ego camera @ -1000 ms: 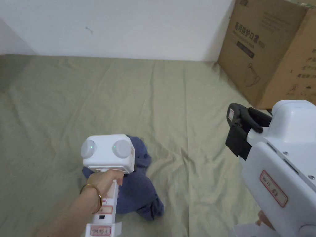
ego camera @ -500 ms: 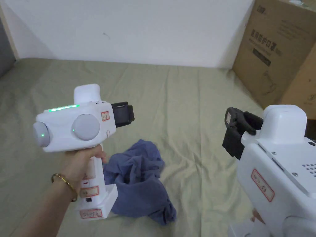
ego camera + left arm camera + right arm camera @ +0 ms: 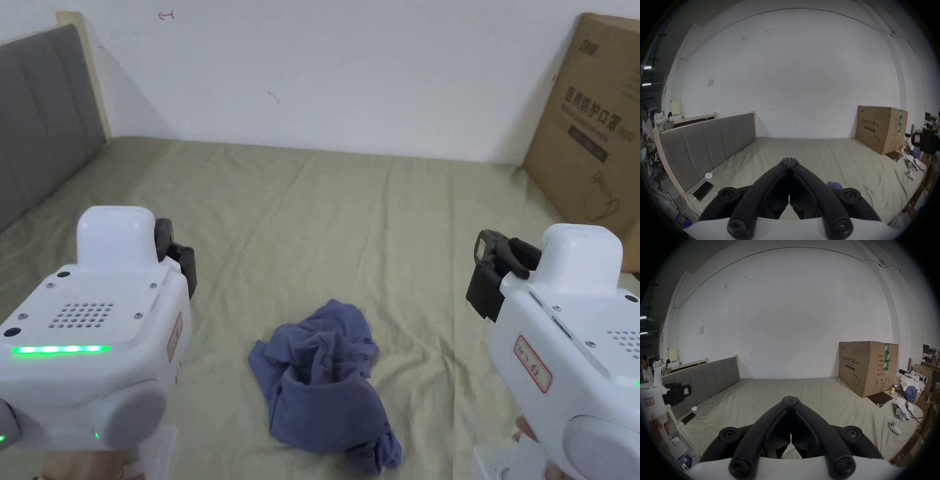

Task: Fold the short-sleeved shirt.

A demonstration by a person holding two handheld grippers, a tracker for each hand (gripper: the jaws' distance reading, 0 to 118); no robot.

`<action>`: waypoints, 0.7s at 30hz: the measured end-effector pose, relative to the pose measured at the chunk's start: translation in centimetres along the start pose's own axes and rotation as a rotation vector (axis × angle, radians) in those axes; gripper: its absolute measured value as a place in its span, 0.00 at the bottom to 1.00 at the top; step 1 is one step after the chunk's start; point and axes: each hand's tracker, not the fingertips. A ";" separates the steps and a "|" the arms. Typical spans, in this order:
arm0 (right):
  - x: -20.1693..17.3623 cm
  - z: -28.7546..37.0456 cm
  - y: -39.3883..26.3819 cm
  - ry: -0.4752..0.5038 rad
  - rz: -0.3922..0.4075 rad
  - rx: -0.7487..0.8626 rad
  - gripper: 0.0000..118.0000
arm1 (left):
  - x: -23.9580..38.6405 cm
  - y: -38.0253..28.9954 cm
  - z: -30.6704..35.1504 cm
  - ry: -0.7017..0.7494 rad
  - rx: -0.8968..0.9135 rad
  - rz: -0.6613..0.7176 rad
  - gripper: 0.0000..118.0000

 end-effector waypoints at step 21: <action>0.3 -1.1 -1.8 -0.006 0.000 -0.059 0.00 | 1.7 -0.9 -6.4 -0.115 -0.262 0.039 0.72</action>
